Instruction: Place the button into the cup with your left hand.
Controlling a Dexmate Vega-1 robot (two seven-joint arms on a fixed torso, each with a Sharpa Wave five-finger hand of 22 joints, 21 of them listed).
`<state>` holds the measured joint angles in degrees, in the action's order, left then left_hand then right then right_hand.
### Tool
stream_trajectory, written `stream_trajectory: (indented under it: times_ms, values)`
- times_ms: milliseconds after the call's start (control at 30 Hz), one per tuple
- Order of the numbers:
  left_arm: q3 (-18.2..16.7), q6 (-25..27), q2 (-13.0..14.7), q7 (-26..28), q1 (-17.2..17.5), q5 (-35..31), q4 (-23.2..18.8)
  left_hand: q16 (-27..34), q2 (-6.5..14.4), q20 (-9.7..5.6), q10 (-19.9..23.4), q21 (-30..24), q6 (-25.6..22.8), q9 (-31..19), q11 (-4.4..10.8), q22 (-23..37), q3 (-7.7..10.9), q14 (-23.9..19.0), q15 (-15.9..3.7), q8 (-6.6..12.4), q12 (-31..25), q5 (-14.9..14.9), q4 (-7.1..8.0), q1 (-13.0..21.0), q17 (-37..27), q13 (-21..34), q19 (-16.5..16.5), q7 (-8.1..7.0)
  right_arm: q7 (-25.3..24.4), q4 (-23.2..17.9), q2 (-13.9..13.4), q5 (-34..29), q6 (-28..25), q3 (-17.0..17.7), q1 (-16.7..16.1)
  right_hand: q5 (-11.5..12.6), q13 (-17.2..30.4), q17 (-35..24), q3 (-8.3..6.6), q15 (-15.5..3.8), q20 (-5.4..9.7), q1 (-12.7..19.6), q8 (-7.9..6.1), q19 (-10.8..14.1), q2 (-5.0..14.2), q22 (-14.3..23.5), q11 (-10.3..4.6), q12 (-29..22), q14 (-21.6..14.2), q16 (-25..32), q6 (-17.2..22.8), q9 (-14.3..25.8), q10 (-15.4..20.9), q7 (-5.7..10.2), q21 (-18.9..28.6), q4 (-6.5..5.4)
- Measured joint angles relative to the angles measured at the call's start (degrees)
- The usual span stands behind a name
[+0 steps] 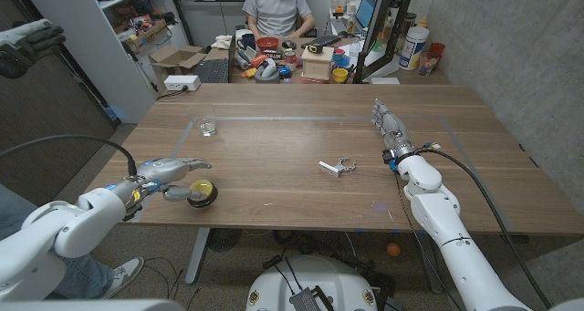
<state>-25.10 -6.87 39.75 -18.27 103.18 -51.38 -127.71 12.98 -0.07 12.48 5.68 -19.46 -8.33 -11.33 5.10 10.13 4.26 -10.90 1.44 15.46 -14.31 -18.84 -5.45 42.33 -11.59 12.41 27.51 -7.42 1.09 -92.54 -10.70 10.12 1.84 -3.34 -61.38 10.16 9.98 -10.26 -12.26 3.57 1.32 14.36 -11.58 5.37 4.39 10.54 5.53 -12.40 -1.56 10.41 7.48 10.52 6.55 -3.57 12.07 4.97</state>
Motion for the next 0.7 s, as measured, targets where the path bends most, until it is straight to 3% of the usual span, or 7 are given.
stream_trajectory:
  times_ms: [700]
  values:
    - [3.0, 5.4, 3.6, -2.5, 0.7, 1.3, 0.2, -0.7, -1.1, -0.08, -2.3, 0.7, 3.2, 0.0, -0.99, 0.0, -0.51, 1.2, 1.23, -1.77, 0.8, 0.0, -0.51, 0.4, 0.0, 0.3, 0.5, 0.25, 0.4, 1.5, 0.4, 0.5, 0.8, 0.2, 0.6, 0.0, 0.3, 0.0, 0.00, 0.00, -0.41, 0.0, 0.00, -0.4, 0.00, 0.0, 0.00, 0.0, 0.0, 0.0, 0.0, 0.0, 0.0, -0.01, 0.0, 0.00]
